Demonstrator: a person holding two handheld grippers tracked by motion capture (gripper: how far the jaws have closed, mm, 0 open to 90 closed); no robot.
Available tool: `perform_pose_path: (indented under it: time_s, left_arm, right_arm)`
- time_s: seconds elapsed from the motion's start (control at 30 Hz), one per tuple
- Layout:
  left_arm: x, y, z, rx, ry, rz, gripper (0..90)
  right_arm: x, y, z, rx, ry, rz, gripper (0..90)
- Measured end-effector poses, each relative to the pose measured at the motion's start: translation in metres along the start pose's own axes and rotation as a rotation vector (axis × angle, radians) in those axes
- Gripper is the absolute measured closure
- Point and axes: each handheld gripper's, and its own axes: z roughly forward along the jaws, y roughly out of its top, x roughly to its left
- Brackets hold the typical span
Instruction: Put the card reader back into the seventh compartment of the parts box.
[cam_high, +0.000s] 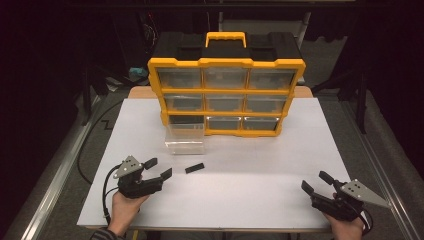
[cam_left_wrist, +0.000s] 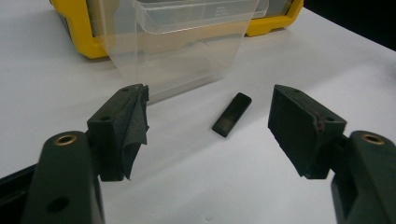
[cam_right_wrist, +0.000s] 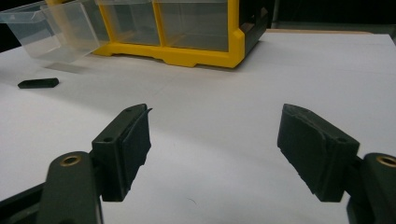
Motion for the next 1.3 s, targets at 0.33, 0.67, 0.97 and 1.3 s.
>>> perform_pose_path:
  time_s: [0.33, 0.67, 0.97, 1.3]
  left_arm:
    - [-0.004, 0.004, 0.006, -0.001, -0.022, 0.007, 29.5]
    - [-0.008, 0.008, 0.013, 0.006, -0.032, 0.021, 29.9]
    - [-0.008, 0.009, 0.020, 0.024, -0.033, 0.018, 30.3]
    - [-0.014, 0.013, 0.029, 0.041, -0.048, 0.033, 30.4]
  right_arm:
    - [0.001, 0.000, 0.000, -0.001, -0.006, 0.001, 26.0]
    - [0.001, 0.000, 0.000, -0.001, -0.005, 0.001, 26.0]
    - [0.000, 0.000, -0.001, -0.006, 0.003, 0.000, 25.9]
    - [0.000, 0.001, -0.001, -0.009, 0.008, 0.003, 25.8]
